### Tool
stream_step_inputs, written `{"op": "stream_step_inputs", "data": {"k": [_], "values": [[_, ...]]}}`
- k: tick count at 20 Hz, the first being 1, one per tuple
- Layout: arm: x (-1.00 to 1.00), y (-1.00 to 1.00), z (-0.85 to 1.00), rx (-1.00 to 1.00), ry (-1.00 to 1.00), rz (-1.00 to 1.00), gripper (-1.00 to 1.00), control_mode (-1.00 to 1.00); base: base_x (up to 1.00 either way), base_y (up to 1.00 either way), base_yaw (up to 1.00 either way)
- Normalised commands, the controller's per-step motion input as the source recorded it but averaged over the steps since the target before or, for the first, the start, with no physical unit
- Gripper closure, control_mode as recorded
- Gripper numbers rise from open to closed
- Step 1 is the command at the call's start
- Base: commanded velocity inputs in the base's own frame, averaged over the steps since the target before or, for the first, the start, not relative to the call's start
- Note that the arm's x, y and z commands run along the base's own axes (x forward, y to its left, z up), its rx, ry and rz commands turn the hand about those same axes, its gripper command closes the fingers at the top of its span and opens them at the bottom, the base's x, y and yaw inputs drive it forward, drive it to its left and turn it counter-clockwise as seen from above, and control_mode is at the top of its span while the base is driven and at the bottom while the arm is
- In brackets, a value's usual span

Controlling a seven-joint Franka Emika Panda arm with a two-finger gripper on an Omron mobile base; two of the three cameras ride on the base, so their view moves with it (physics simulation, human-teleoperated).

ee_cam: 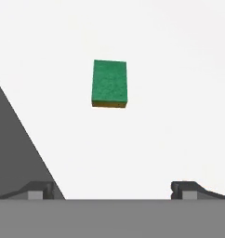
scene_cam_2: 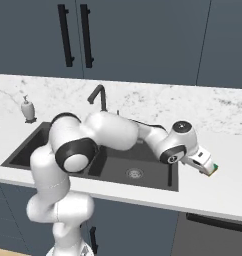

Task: Pick the pan and sponge and place them into the sink. Then turn on the water.

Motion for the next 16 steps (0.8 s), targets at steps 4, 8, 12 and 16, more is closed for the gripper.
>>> {"op": "stream_step_inputs", "data": {"k": [4, 8, 12, 16], "values": [[0.31, -0.31, -0.1, 0.0, 0.03, 0.0, -1.0, -1.0, 0.0, 0.0, 0.0], [0.27, -0.41, -0.09, 0.0, 0.02, 0.0, -1.0, -1.0, 0.0, 0.0, 0.0], [0.2, -0.51, -0.01, 0.03, 0.0, 0.0, -1.0, -1.0, 0.0, 0.0, 0.0], [0.25, -0.15, 0.0, 0.01, 0.0, 0.0, -1.0, -1.0, 0.0, 0.0, 0.0]]}}
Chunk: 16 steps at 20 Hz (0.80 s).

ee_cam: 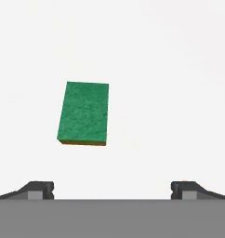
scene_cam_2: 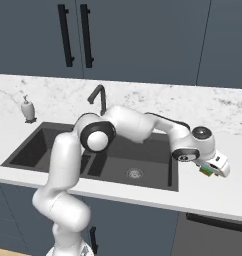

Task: Pick the pan and sponge and place them into the sink. Then turn on the water.

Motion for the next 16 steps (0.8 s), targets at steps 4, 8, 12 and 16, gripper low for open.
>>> {"op": "stream_step_inputs", "data": {"k": [4, 8, 12, 16], "values": [[0.26, 0.01, 0.0, 0.0, 0.0, -0.01, -1.0, -1.0, 0.0, 0.0, 0.0], [0.23, 0.07, 0.0, 0.0, -0.02, 0.0, -1.0, -1.0, 0.0, 0.0, 0.0], [0.19, 0.18, -0.02, 0.0, -0.03, -0.04, -1.0, -1.0, 0.0, 0.0, 0.0], [0.11, 0.04, -0.18, 0.0, -0.03, -0.07, -1.0, -1.0, 0.0, 0.0, 0.0]]}}
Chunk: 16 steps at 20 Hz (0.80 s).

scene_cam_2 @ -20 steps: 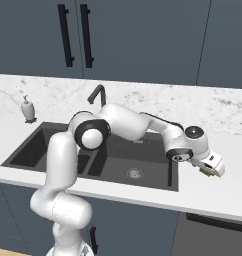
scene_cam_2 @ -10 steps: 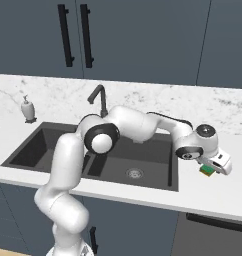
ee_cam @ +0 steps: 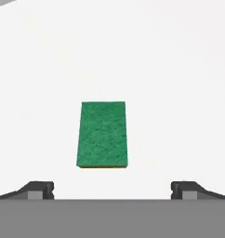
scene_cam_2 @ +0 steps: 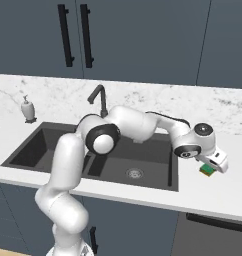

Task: Pick the pan and sponge and place them into the sink. Then turn on the water.

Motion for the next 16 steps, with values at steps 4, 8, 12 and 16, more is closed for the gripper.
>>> {"op": "stream_step_inputs", "data": {"k": [4, 8, 12, 16], "values": [[0.14, 0.0, -0.26, 0.0, 0.0, -0.09, -1.0, -1.0, 0.0, 0.0, 0.0], [0.17, 0.0, -0.25, 0.0, -0.03, -0.04, -1.0, -1.0, 0.0, 0.0, 0.0], [0.26, 0.0, -0.23, 0.0, -0.01, 0.0, -1.0, -1.0, 0.0, 0.0, 0.0], [0.27, -0.08, -0.25, 0.0, 0.0, 0.0, -1.0, -1.0, 0.0, 0.0, 0.0]]}}
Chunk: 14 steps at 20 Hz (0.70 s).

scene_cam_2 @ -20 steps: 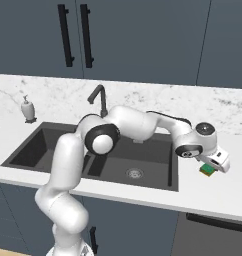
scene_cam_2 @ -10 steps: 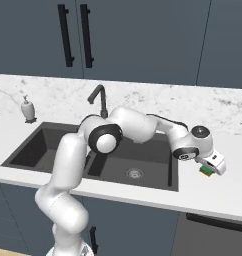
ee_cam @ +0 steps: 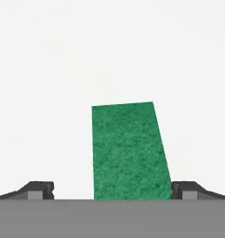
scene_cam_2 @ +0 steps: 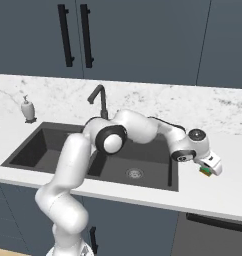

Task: Pick the pan and sponge and place them into the sink. Then turn on the water.

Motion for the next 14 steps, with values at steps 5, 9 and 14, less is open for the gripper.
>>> {"op": "stream_step_inputs", "data": {"k": [5, 9, 14], "values": [[0.14, -0.4, -0.17, 0.0, 0.0, 0.0, -1.0, -1.0, 0.0, 0.0, 0.0], [0.01, -0.33, -0.06, 0.0, 0.0, 0.0, -1.0, -1.0, 0.0, 0.0, 0.0], [0.0, 0.03, -0.18, 0.0, -0.04, 0.0, -1.0, -1.0, 0.0, 0.0, 0.0]]}}
